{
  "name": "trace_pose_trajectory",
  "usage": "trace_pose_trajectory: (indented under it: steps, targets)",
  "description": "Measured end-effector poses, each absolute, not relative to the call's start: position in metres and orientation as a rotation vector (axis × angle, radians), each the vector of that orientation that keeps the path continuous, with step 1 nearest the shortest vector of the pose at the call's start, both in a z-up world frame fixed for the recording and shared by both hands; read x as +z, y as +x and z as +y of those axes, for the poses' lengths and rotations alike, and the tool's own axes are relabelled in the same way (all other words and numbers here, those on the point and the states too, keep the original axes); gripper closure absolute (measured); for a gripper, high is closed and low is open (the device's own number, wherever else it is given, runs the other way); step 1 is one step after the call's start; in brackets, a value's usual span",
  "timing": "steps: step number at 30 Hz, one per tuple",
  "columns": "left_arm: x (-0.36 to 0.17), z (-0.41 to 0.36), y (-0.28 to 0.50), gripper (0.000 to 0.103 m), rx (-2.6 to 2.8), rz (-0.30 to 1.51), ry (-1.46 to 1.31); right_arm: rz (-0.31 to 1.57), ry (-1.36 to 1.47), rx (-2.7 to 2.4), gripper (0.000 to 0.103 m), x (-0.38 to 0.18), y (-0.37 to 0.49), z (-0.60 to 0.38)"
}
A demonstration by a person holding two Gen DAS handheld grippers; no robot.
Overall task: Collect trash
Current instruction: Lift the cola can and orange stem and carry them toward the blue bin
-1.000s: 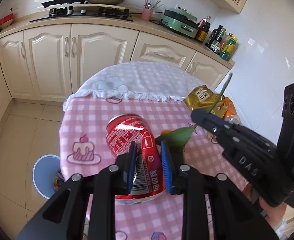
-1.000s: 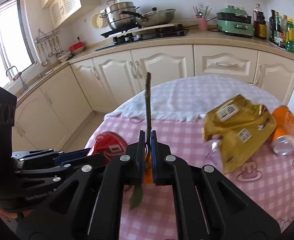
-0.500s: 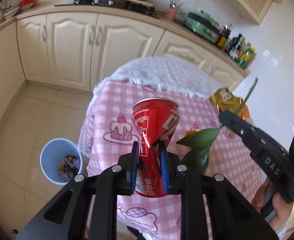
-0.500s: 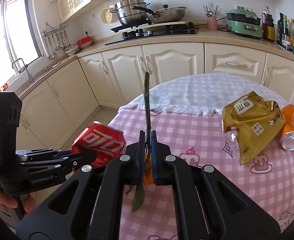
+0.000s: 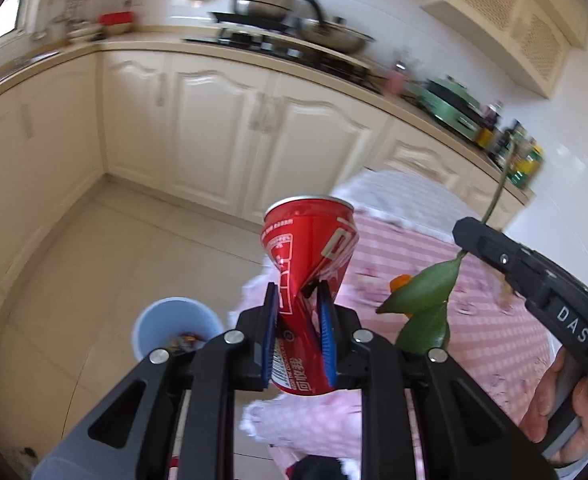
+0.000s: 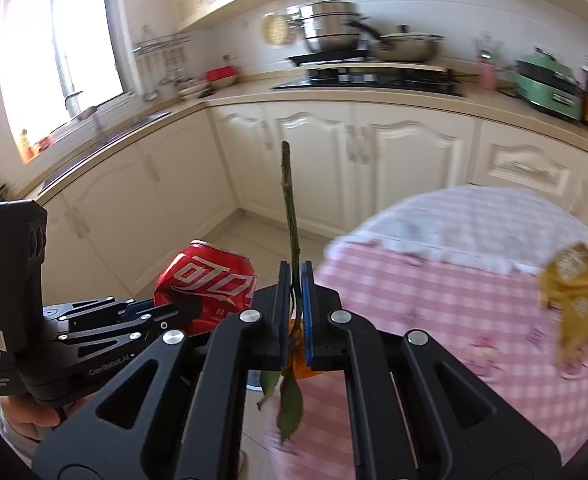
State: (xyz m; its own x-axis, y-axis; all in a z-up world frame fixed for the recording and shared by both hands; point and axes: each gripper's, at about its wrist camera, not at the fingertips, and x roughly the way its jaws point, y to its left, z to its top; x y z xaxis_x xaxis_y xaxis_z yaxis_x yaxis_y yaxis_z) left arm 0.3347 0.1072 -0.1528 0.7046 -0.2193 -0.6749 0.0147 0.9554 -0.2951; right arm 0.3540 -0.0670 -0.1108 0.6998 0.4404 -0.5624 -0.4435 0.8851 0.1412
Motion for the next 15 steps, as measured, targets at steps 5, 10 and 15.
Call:
trace_pose_trajectory:
  steps: [5, 10, 15]
  targets:
    - [-0.175, 0.181, 0.332, 0.085, -0.012, 0.796, -0.328, 0.68, -0.047, 0.573, 0.097, -0.14, 0.37, 0.008]
    - [-0.217, 0.236, 0.344, 0.085, 0.062, 0.849, -0.386, 0.753, -0.085, 0.607, 0.097, -0.185, 0.392, 0.068]
    - [-0.264, 0.271, 0.365, 0.085, 0.113, 0.92, -0.412, 0.843, -0.129, 0.604, 0.097, -0.246, 0.431, 0.118]
